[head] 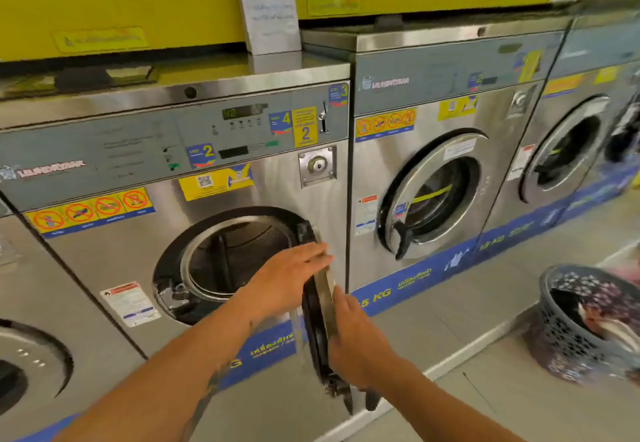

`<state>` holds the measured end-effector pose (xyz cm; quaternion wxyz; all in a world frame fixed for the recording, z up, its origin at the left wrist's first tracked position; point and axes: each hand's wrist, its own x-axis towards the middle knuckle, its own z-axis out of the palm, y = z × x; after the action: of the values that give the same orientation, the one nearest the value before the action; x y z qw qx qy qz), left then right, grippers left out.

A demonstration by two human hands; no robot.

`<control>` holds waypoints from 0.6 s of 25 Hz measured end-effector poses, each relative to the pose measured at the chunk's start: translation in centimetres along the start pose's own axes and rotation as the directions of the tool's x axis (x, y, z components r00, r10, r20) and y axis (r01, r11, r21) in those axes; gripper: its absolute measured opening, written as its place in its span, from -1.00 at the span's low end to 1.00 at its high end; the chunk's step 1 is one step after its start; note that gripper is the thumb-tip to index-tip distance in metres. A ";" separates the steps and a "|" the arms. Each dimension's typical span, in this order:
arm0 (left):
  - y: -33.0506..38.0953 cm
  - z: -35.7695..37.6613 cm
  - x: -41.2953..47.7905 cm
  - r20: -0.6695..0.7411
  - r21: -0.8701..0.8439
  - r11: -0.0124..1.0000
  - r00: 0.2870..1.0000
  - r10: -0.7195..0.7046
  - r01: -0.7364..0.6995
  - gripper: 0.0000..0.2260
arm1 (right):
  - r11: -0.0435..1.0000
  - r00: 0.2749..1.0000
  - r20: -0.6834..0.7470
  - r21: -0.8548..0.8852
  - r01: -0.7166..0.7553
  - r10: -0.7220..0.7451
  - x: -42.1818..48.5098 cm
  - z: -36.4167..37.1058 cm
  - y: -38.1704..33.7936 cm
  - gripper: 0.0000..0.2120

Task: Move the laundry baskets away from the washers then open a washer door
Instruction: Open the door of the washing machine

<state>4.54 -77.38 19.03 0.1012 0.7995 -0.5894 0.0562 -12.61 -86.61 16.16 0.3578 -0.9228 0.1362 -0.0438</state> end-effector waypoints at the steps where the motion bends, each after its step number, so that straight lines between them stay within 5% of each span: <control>1: -0.3 0.7 1.2 0.040 0.033 0.997 0.997 0.061 -0.063 -0.36 | 0.996 0.998 -0.024 -0.074 -0.051 0.050 -0.3 0.2 0.5 -0.27; 4: -1.2 2.4 3.8 0.064 -0.008 0.996 0.994 0.086 -0.085 -0.24 | 0.924 0.981 -0.088 -0.331 -0.190 0.171 -0.2 0.6 1.5 0.07; 8: -0.3 5.1 6.3 0.087 0.015 0.997 0.993 0.075 -0.076 -0.11 | 0.777 0.930 -0.184 -0.512 -0.366 0.317 1.1 0.5 3.2 0.18; 11: 1.0 5.3 8.9 0.103 -0.021 0.998 0.992 0.068 -0.066 -0.19 | 0.705 0.890 -0.251 -0.544 -0.455 0.381 2.4 -0.8 5.0 0.20; 15: 1.7 3.6 12.3 0.142 -0.287 0.956 0.990 -0.023 0.064 -0.41 | 0.700 0.903 -0.253 -0.571 -0.429 0.347 3.5 -3.5 8.4 0.29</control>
<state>6.52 -90.07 18.27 0.1778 0.7907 -0.5791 -0.0884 -11.72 -95.75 13.03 0.0302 -0.9335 0.3567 0.0212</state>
